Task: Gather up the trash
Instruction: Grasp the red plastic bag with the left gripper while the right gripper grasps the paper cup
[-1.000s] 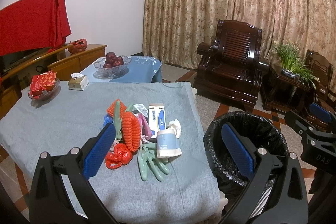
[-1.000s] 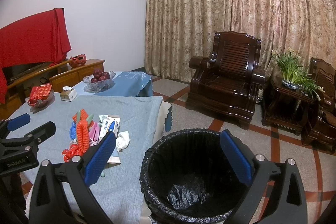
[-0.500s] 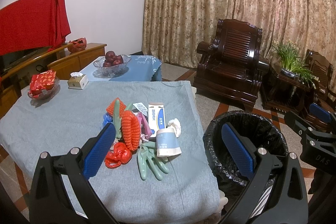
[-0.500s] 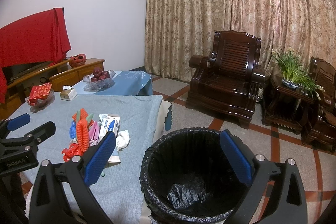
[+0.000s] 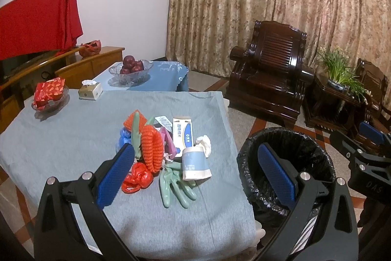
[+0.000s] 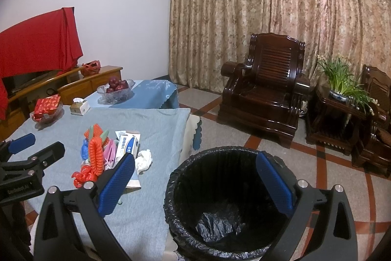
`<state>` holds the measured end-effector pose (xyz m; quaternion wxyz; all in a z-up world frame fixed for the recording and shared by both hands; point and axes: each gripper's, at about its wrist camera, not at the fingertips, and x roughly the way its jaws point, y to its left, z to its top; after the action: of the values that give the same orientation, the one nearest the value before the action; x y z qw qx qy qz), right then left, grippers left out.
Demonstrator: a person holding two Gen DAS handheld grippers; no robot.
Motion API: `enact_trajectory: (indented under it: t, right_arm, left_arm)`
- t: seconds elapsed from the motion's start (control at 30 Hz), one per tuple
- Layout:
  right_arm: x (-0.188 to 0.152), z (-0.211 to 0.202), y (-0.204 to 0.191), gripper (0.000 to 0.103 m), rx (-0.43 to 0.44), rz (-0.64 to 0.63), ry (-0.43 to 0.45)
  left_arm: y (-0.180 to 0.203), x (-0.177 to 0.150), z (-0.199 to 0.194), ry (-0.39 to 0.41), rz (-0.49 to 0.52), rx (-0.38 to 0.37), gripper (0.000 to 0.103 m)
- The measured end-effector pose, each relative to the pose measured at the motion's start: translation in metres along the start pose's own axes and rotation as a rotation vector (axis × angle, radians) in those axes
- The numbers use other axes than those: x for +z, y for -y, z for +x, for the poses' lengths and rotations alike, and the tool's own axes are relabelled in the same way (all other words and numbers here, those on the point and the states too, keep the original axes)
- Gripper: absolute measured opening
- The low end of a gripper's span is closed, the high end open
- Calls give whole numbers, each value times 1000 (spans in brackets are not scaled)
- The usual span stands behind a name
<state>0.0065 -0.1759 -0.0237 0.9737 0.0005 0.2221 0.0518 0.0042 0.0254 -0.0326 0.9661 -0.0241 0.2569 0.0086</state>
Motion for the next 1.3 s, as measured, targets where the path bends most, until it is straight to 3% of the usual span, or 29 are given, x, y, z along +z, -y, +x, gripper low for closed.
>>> enact_trajectory:
  t: [0.17,0.57,0.97,1.3]
  right_arm:
    - [-6,18,-11,97,35,-3,-32]
    - [-24,86,-56,97,176,-12,-126]
    - [-54,177,-117,92,264,-85,-252]
    - [-71,221,-141,92,267,-144,-327]
  left_arm:
    - [-11,-22,19,-21,-10,37,98]
    - [-93,-46,54,-98,-61,184,98]
    - [-127,-58,114,-148,-68,196,98]
    - [-136,-71,150,-209,-77,177,95]
